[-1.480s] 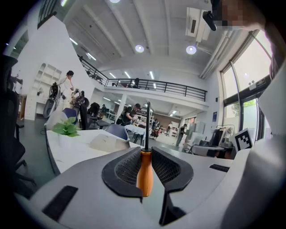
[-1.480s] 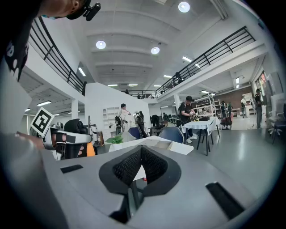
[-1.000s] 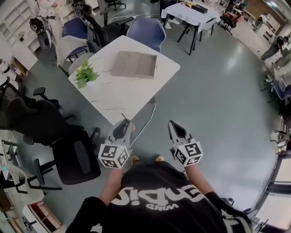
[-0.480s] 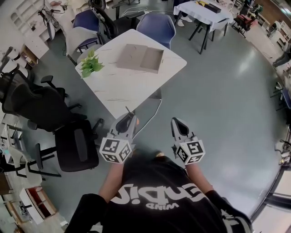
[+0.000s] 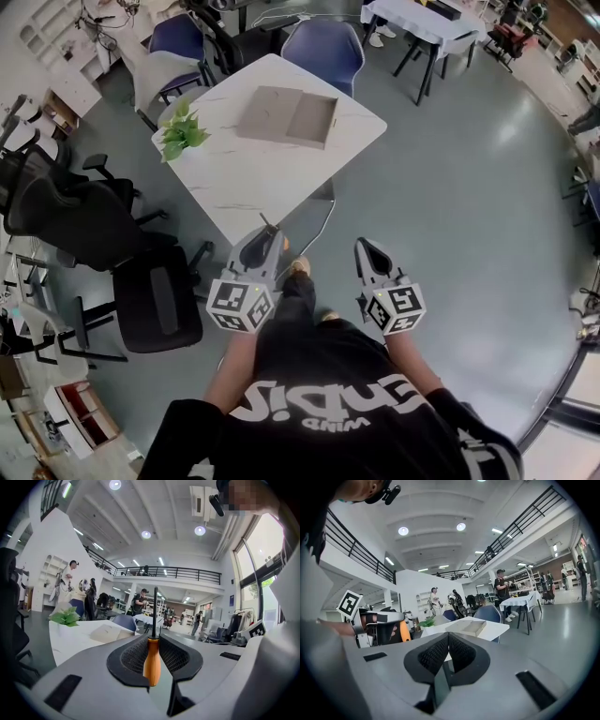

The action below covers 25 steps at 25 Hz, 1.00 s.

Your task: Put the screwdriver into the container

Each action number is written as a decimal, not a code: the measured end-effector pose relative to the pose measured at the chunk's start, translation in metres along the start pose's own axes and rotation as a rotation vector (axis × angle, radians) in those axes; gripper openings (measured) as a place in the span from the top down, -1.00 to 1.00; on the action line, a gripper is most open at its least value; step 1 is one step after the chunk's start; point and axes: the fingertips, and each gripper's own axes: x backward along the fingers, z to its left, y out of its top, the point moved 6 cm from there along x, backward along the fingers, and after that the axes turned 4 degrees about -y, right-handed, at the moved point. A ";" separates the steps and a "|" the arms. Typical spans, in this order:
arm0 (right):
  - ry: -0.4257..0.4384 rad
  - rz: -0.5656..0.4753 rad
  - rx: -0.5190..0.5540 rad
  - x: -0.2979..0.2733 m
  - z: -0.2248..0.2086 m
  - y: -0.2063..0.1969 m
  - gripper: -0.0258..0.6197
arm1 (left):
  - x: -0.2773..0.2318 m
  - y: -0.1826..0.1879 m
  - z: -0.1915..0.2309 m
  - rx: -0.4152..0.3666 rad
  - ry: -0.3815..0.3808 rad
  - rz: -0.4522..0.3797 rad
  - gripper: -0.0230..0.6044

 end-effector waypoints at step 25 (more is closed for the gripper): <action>-0.083 0.010 0.012 -0.204 -0.062 0.061 0.88 | -0.189 0.062 0.147 0.002 -0.124 0.010 0.66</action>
